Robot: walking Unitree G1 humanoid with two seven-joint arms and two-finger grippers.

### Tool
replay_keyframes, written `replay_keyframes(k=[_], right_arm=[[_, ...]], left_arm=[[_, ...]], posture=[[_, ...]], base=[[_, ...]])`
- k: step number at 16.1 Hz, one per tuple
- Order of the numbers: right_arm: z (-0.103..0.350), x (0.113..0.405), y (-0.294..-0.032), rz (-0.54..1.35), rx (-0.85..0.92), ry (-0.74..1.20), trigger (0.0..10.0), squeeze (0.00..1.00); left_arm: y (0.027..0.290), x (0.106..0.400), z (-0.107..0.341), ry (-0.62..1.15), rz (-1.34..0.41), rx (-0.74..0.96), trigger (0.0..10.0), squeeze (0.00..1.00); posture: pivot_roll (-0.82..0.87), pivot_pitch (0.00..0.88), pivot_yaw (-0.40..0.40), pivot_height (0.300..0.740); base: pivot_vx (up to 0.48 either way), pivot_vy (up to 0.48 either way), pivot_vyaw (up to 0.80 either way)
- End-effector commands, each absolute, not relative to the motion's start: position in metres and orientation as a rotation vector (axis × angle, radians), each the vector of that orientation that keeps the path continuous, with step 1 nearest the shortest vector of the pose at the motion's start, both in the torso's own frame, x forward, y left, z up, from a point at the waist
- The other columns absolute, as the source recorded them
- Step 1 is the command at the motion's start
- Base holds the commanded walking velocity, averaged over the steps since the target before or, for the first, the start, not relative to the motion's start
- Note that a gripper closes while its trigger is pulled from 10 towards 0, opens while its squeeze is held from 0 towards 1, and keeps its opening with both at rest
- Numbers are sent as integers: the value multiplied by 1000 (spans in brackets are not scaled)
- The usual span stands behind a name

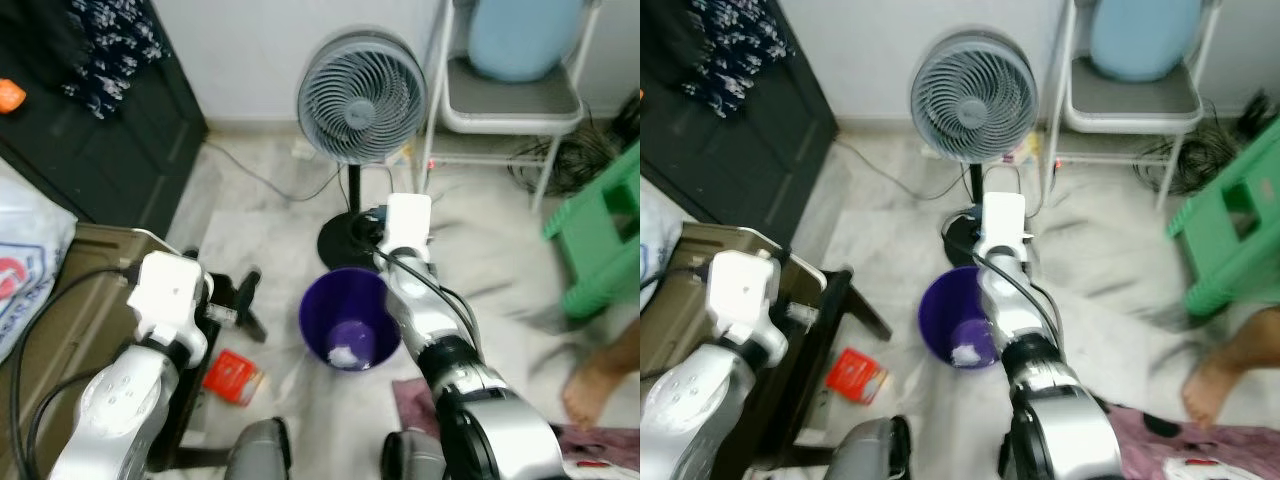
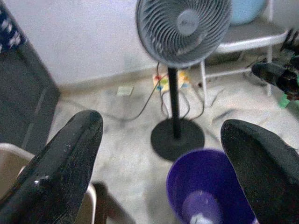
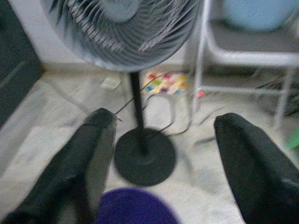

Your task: Clean up the room

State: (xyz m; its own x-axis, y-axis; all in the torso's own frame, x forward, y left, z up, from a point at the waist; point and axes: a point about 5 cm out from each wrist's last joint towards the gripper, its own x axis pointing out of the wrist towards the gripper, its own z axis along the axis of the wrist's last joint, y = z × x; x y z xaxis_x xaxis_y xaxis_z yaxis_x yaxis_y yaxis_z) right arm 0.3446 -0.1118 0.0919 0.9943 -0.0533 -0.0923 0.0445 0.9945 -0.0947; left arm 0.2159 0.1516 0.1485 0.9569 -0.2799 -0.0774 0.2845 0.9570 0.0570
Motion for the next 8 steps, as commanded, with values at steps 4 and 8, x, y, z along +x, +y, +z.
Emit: replay_keyframes(k=[4, 8], right_arm=[[95, 326, -125, 73, -187, 29, 10000, 1000], [109, 311, -135, 152, -260, -68, 10000, 1000]], left_arm=[[149, 246, 142, 5, -221, 78, 10000, 0], [152, 258, 139, -38, -157, 79, 10000, 0]], posture=[[-56, 0, 36, 740], [-70, 0, -1, 740]], base=[[0, 0, 0], [0, 0, 0]])
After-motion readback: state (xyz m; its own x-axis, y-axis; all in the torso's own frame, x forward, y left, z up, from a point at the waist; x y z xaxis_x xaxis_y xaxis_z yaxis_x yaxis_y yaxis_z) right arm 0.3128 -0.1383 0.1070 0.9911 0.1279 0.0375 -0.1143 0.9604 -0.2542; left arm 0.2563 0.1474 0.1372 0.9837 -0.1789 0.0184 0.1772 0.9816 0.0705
